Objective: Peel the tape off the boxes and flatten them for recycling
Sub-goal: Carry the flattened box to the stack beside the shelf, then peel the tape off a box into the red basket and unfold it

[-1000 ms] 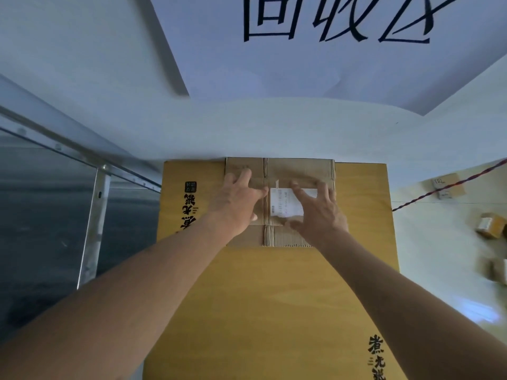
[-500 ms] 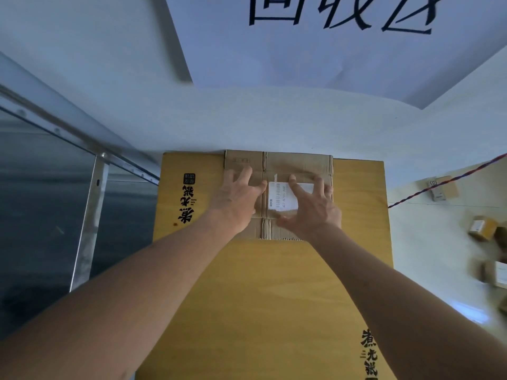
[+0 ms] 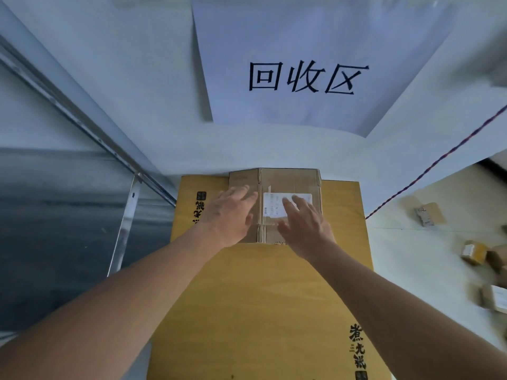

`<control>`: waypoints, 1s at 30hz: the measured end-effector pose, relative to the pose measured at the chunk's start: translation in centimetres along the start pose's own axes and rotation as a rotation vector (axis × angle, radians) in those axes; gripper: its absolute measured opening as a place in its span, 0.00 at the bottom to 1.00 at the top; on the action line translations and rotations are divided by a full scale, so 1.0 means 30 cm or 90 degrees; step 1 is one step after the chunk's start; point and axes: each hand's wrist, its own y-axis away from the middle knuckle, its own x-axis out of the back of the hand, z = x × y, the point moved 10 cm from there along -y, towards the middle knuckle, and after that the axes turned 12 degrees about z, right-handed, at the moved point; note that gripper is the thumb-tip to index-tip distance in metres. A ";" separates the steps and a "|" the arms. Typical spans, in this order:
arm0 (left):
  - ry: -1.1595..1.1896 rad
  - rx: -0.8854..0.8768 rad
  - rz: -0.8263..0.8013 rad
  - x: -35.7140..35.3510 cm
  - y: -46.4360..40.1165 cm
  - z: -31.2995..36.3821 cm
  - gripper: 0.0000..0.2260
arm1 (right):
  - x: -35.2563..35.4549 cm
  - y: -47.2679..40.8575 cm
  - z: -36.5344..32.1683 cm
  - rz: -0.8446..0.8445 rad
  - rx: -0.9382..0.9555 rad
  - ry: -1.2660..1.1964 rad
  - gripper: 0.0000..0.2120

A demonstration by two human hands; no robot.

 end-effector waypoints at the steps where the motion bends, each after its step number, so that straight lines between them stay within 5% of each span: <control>1: 0.004 0.001 0.002 0.027 0.019 0.009 0.28 | 0.036 0.019 -0.022 0.009 0.016 -0.007 0.27; 12: -0.036 0.049 0.099 0.385 0.322 0.171 0.29 | 0.424 0.336 -0.146 0.102 0.133 -0.028 0.27; 30: -0.106 0.258 0.314 0.971 1.274 0.500 0.27 | 0.981 1.143 -0.470 0.250 0.416 -0.043 0.34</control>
